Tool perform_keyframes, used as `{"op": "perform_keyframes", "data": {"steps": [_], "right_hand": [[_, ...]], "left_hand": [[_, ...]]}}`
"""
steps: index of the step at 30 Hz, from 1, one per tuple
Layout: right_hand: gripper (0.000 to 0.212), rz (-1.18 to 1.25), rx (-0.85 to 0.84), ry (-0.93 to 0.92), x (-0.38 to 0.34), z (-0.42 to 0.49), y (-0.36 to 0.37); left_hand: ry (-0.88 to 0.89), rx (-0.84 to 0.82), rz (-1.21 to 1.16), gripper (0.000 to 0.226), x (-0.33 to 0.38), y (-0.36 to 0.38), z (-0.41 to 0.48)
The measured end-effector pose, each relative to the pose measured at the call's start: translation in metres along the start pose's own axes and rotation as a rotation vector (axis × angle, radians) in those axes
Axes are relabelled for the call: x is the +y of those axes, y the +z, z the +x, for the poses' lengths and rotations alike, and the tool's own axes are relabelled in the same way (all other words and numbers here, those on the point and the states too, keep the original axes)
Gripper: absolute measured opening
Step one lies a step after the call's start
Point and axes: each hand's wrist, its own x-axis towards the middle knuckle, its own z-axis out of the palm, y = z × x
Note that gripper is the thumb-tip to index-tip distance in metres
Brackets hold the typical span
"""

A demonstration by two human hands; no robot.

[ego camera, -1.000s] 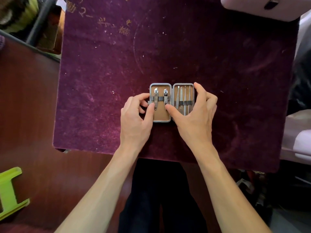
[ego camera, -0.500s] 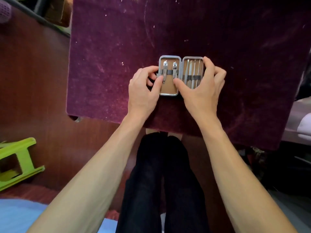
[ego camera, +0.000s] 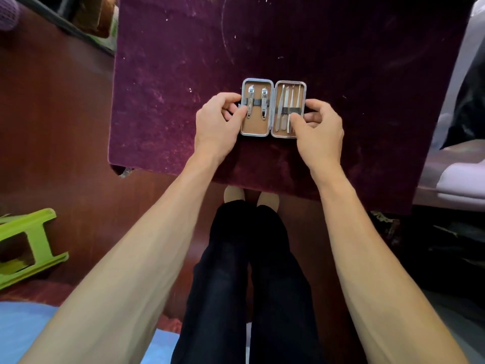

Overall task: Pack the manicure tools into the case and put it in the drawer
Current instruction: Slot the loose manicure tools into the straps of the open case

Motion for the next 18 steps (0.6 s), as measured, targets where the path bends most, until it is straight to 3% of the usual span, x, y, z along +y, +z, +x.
{"op": "perform_keyframes", "data": {"steps": [9, 18], "right_hand": [[0.040, 0.175, -0.091, -0.049, 0.014, 0.006, -0.014], [0.047, 0.121, -0.143, -0.197, 0.000, -0.011, -0.020]], "left_hand": [[-0.135, -0.154, -0.105, 0.022, 0.005, -0.010, 0.001], [-0.138, -0.223, -0.307, 0.016, 0.015, -0.005, -0.017]]}}
